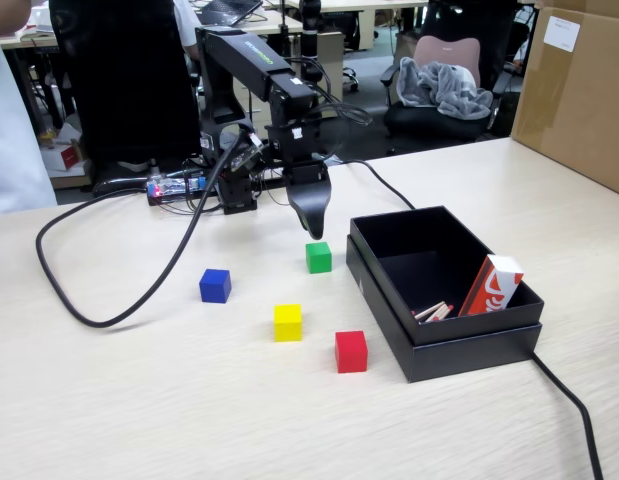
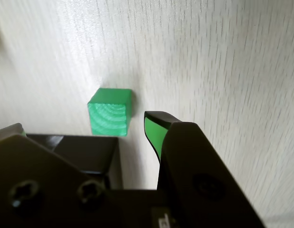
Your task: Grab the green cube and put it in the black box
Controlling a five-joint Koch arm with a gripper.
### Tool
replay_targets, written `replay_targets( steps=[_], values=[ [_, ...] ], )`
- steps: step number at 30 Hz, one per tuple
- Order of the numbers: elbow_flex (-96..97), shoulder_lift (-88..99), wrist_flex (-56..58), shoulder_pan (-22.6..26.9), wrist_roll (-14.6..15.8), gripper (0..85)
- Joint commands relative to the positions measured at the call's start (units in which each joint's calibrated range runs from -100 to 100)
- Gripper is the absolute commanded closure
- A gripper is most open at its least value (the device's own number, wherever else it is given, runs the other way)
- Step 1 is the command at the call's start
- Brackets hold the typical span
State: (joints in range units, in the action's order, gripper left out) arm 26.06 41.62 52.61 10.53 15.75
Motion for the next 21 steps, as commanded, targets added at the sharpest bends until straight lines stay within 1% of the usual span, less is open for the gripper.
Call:
replay_targets(
  steps=[1,21],
  values=[
    [-4.4,-2.9,1.5,0.0,0.3,35.0],
    [-8.4,-16.5,1.5,-0.3,0.5,36.2]
  ],
)
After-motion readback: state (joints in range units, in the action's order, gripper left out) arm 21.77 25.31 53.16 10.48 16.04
